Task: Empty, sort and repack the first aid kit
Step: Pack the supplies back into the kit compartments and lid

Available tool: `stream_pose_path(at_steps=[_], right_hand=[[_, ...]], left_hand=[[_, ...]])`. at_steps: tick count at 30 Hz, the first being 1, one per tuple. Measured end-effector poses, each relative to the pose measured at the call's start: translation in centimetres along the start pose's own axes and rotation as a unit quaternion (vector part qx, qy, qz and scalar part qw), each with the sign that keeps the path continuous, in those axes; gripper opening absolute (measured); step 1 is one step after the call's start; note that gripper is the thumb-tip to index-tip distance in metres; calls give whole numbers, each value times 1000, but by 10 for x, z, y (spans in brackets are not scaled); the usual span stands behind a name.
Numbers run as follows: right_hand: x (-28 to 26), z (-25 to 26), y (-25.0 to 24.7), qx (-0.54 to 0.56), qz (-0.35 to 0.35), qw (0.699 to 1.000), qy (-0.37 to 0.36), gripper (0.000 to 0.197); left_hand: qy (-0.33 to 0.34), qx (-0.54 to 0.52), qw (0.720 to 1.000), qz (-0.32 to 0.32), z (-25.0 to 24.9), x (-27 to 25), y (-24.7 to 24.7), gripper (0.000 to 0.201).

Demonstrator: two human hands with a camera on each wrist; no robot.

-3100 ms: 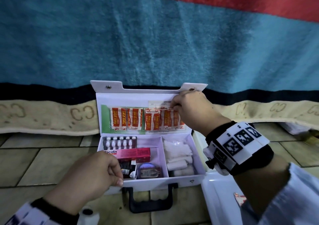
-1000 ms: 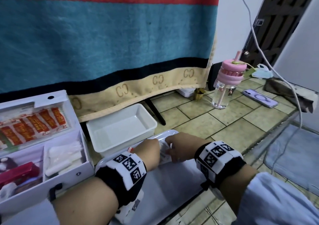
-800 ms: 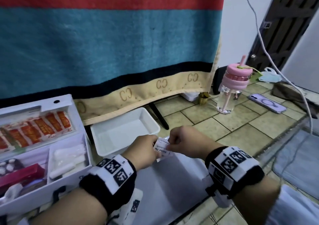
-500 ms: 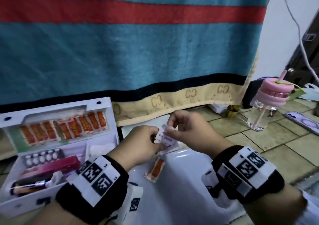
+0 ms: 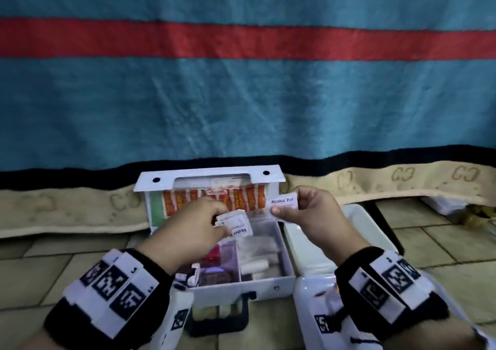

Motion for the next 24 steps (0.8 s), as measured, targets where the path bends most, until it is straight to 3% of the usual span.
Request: stream_pose_path(at_steps=[2,7,13,17,20,24], right_hand=[[9,-8,18,-26,9,1000,12,11],[27,-12,57,-115,62,991,33,10],[45,10,69,-44,-6,999,-23,13],[59,22,72,-148,-30,987,-48,16],[65,28,79,-280,11,958,-65,7],[65,31,88,-467,80,876,-94,12]], left_hand=[[14,35,999,-8,20,-2,-8,7],[15,120,993,16,50,-4,-17,20],[46,147,988,-23,54,-4,-16,14],[35,151,988,18,54,1,-16,14],[25,124,992,24,56,2,-17,11],[32,105,993,30,63,2,-18,7]])
Point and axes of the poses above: each hand's wrist, its own x-axis towards the middle knuckle, its own y-axis out of the palm, z = x × y, the point moved 1 cm from there along x, towards the middle knuckle
